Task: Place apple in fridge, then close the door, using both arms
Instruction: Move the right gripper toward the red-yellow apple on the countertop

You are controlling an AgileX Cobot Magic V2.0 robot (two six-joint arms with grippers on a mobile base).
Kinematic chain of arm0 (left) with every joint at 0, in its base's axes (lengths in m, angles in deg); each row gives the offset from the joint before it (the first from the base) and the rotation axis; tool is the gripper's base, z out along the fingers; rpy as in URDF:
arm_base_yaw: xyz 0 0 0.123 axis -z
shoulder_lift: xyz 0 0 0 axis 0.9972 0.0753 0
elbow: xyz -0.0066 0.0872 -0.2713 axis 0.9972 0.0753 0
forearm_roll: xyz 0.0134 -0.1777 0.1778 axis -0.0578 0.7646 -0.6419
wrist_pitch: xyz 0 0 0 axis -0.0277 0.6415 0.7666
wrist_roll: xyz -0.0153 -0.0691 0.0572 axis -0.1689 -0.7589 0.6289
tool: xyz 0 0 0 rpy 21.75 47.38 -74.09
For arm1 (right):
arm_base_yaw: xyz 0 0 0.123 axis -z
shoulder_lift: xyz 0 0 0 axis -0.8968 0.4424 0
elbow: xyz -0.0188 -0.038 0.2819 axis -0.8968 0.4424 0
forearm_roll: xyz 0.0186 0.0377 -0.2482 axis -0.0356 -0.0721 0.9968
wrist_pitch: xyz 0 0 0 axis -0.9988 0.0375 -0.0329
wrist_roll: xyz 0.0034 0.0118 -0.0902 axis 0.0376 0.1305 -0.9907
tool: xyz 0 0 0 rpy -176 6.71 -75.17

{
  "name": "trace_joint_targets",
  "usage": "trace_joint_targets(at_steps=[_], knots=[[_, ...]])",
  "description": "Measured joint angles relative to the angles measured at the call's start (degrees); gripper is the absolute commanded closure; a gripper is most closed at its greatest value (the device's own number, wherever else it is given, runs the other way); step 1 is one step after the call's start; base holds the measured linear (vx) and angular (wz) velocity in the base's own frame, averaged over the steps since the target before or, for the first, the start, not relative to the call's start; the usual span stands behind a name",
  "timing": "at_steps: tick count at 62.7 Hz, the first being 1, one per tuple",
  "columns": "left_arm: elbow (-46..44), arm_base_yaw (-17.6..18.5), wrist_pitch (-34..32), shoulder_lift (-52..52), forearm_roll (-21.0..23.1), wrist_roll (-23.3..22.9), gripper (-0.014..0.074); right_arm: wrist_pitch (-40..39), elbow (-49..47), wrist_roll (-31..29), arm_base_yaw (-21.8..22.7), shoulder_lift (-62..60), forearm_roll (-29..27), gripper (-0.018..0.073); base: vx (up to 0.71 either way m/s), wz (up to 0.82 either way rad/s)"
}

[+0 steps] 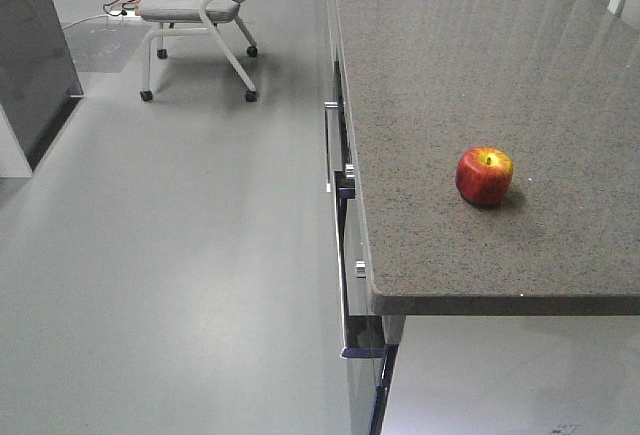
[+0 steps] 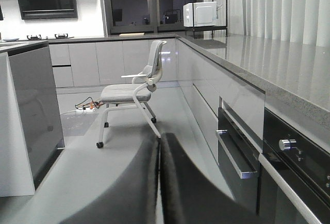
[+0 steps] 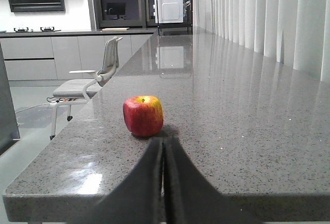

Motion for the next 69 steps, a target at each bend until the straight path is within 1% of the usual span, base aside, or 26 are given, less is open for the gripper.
trace_joint_targets(at_steps=[25,34,38,42,49,56,69], knots=[[0.0,0.0,0.0,0.0,0.0,0.0,0.0603,-0.07,0.0,0.0,0.0,0.0,-0.06,0.0563,0.0,0.0],[0.0,0.0,0.0,0.0,0.0,0.0,0.0603,-1.78,0.0,0.26,0.0,0.0,-1.26,0.0563,0.0,0.0],[0.0,0.0,0.0,0.0,0.0,0.0,0.0603,-1.2,-0.52,0.26,0.0,0.0,-1.5,0.0563,0.0,0.0],[0.0,0.0,0.0,0.0,0.0,0.0,0.0603,1.73,-2.71,0.17,0.0,0.0,-1.5,0.0563,0.0,0.0],[0.0,0.0,0.0,0.0,0.0,0.0,0.0603,8.63,-11.0,-2.15,0.0,2.4,-0.68,0.0563,0.0,0.0],[0.0,0.0,0.0,0.0,0.0,0.0,0.0603,16.66,-19.53,-4.48,0.0,7.5,-0.36,0.0563,0.0,0.0],[0.0,0.0,0.0,0.0,0.0,0.0,0.0603,30.92,-32.81,-4.97,0.0,19.14,-0.65,0.0561,0.0,0.0]])
